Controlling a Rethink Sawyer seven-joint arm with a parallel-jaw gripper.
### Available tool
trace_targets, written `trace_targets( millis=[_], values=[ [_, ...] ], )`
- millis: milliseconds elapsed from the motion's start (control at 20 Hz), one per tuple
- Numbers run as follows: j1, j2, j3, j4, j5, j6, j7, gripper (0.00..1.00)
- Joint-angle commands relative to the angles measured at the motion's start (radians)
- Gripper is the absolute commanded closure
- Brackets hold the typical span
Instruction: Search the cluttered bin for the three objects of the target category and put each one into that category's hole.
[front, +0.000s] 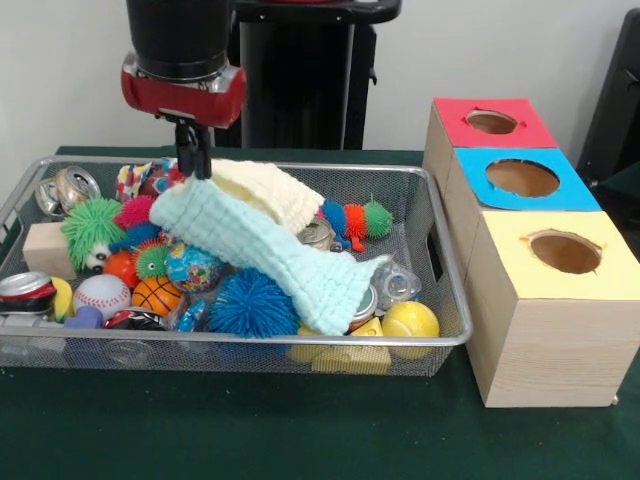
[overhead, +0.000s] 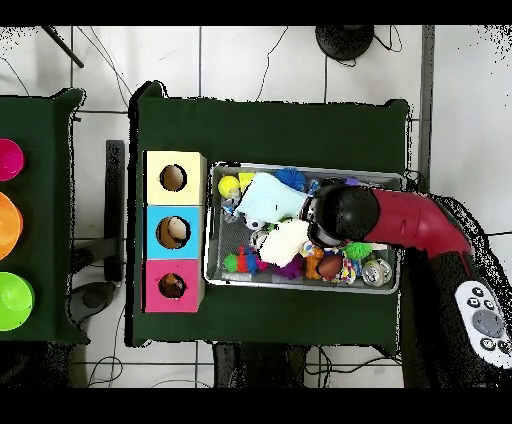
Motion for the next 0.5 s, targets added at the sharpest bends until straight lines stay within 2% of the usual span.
trace_targets(
  millis=[50, 500],
  values=[
    [-0.010, -0.025, 0.110, 0.025, -0.061, 0.041, -0.258, 1.00],
    [-0.012, -0.039, 0.120, 0.024, -0.076, 0.058, -0.249, 1.00]
  ],
)
